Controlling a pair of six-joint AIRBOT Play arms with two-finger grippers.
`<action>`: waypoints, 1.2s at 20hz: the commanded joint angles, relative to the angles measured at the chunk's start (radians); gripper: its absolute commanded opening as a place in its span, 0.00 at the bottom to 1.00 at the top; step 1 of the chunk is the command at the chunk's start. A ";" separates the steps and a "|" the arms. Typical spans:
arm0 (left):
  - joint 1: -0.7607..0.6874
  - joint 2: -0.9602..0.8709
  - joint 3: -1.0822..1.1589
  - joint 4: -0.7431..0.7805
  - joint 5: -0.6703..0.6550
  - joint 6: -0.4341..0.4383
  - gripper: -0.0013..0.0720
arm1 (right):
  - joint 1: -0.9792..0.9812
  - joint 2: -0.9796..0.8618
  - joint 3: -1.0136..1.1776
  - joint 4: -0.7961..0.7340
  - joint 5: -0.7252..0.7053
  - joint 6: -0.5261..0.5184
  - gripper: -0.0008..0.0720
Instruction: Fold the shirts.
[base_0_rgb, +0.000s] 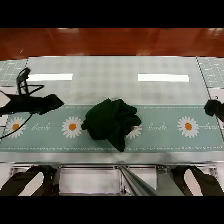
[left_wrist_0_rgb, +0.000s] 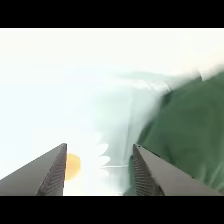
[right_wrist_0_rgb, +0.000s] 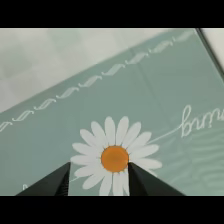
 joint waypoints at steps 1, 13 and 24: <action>0.162 -0.025 -0.153 -0.615 -0.164 0.376 0.70 | -0.195 -0.013 -0.163 0.382 -0.033 -0.230 0.57; -0.223 -0.368 -0.087 -0.656 -0.014 0.522 0.69 | 0.062 -0.103 -0.237 0.523 -0.042 -0.311 0.57; -0.192 -0.384 0.036 -0.536 -0.071 0.513 0.05 | 0.447 -0.383 -0.237 0.754 -0.186 -0.348 0.57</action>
